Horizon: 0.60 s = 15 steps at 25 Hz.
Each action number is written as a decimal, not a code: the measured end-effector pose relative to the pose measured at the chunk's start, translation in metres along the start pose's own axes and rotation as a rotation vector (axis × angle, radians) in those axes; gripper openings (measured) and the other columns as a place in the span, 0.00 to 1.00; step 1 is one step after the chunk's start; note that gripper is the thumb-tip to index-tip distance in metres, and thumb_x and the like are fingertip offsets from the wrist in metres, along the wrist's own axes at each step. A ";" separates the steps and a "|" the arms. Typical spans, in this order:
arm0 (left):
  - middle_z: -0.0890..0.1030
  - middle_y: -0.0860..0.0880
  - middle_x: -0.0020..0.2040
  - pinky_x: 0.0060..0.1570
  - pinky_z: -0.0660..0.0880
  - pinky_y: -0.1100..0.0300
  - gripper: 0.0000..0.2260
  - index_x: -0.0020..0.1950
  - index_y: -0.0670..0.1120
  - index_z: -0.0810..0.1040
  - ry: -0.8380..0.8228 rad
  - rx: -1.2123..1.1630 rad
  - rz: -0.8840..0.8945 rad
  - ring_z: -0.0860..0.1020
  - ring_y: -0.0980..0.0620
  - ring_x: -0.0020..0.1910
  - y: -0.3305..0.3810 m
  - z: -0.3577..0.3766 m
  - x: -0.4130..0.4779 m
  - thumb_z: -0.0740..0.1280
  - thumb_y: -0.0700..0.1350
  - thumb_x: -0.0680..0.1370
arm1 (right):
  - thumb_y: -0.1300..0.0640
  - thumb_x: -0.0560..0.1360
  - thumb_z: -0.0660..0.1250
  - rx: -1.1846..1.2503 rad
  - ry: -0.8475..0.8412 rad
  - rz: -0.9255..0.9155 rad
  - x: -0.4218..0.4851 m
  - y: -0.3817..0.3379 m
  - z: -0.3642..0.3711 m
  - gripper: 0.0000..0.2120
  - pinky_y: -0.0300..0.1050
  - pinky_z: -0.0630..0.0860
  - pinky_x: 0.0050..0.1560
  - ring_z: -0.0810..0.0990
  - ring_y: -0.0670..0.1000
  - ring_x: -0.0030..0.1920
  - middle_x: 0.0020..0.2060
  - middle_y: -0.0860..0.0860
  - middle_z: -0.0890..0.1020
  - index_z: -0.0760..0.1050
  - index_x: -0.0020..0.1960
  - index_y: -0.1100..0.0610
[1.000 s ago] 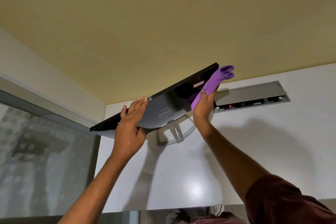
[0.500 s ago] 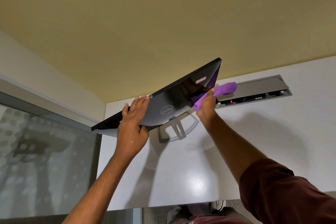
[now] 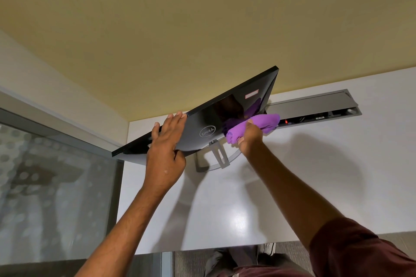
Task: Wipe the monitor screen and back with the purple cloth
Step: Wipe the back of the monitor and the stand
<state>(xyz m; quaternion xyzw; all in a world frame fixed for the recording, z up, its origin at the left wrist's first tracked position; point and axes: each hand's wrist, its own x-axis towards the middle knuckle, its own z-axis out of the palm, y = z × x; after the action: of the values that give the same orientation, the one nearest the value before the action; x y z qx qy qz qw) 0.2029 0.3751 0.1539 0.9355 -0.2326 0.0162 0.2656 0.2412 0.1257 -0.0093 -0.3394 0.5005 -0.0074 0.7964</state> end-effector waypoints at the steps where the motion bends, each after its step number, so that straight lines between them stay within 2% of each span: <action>1: 0.63 0.52 0.85 0.86 0.47 0.47 0.48 0.86 0.49 0.63 0.004 0.003 0.005 0.55 0.55 0.87 0.000 0.000 0.000 0.61 0.23 0.67 | 0.50 0.88 0.63 -0.030 0.022 -0.016 -0.001 0.001 -0.008 0.30 0.62 0.73 0.74 0.73 0.67 0.75 0.78 0.61 0.71 0.60 0.83 0.63; 2: 0.63 0.52 0.86 0.86 0.47 0.48 0.48 0.86 0.49 0.63 0.005 0.004 0.010 0.55 0.54 0.87 0.000 0.001 -0.001 0.61 0.23 0.67 | 0.51 0.88 0.63 -0.052 0.001 -0.037 -0.002 0.000 -0.016 0.27 0.60 0.77 0.70 0.77 0.66 0.71 0.74 0.62 0.75 0.63 0.81 0.64; 4: 0.63 0.52 0.86 0.87 0.46 0.48 0.48 0.86 0.49 0.63 0.007 0.005 0.019 0.54 0.55 0.87 0.000 0.001 -0.001 0.62 0.23 0.67 | 0.57 0.89 0.60 0.040 -0.110 -0.046 0.001 0.003 -0.040 0.17 0.55 0.84 0.49 0.84 0.64 0.54 0.59 0.65 0.80 0.70 0.73 0.67; 5: 0.62 0.53 0.86 0.87 0.46 0.49 0.47 0.86 0.49 0.62 0.009 0.003 0.022 0.54 0.55 0.87 0.001 0.002 -0.001 0.62 0.24 0.68 | 0.59 0.89 0.58 0.045 -0.150 -0.035 0.006 0.003 -0.054 0.14 0.52 0.82 0.38 0.82 0.64 0.43 0.51 0.66 0.80 0.72 0.66 0.69; 6: 0.62 0.53 0.86 0.87 0.46 0.49 0.47 0.86 0.49 0.62 0.009 0.004 0.023 0.54 0.55 0.87 0.001 0.002 -0.001 0.62 0.24 0.68 | 0.61 0.88 0.56 -0.009 -0.163 -0.031 0.006 0.004 -0.067 0.12 0.50 0.80 0.30 0.80 0.64 0.37 0.45 0.67 0.79 0.73 0.60 0.70; 7: 0.62 0.53 0.86 0.87 0.46 0.49 0.47 0.86 0.49 0.62 0.010 0.005 0.022 0.54 0.54 0.87 0.000 0.002 -0.001 0.62 0.24 0.68 | 0.62 0.87 0.56 -0.110 -0.157 -0.039 0.010 0.006 -0.077 0.12 0.49 0.80 0.29 0.80 0.65 0.36 0.42 0.67 0.80 0.74 0.57 0.69; 8: 0.62 0.53 0.86 0.87 0.45 0.49 0.47 0.86 0.49 0.62 0.010 0.007 0.021 0.54 0.54 0.87 0.000 0.002 -0.001 0.62 0.24 0.68 | 0.62 0.86 0.56 -0.208 -0.124 -0.046 0.014 0.008 -0.088 0.11 0.53 0.83 0.32 0.82 0.68 0.39 0.44 0.68 0.81 0.73 0.58 0.69; 9: 0.61 0.53 0.86 0.87 0.46 0.48 0.47 0.86 0.49 0.62 0.013 0.009 0.023 0.54 0.54 0.87 0.000 0.003 -0.001 0.62 0.24 0.68 | 0.61 0.86 0.58 -0.308 -0.049 -0.038 0.018 0.010 -0.096 0.10 0.58 0.86 0.40 0.85 0.70 0.45 0.48 0.67 0.84 0.73 0.59 0.67; 11: 0.61 0.52 0.86 0.86 0.46 0.46 0.47 0.86 0.48 0.61 0.015 0.009 0.027 0.54 0.53 0.87 -0.001 0.004 -0.002 0.62 0.24 0.68 | 0.59 0.86 0.60 -0.538 0.063 -0.028 0.022 0.016 -0.101 0.06 0.60 0.85 0.58 0.86 0.64 0.53 0.53 0.62 0.85 0.74 0.56 0.61; 13: 0.61 0.52 0.86 0.86 0.47 0.44 0.46 0.86 0.48 0.61 0.014 0.011 0.031 0.54 0.53 0.87 -0.001 0.005 -0.001 0.62 0.25 0.69 | 0.57 0.85 0.60 -0.780 0.107 -0.094 0.022 0.025 -0.095 0.08 0.58 0.83 0.61 0.85 0.60 0.53 0.52 0.61 0.85 0.75 0.51 0.59; 15: 0.61 0.51 0.86 0.86 0.47 0.44 0.46 0.86 0.48 0.61 0.011 0.015 0.031 0.54 0.53 0.87 -0.001 0.004 -0.001 0.62 0.25 0.70 | 0.53 0.86 0.61 -1.002 0.097 -0.217 0.026 0.040 -0.084 0.12 0.56 0.83 0.55 0.85 0.59 0.51 0.49 0.60 0.85 0.75 0.48 0.60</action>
<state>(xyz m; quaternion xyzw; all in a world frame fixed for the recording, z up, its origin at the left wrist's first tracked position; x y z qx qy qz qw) 0.2019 0.3743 0.1493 0.9336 -0.2455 0.0271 0.2596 0.1737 0.1032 -0.0740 -0.7287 0.4407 0.1349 0.5065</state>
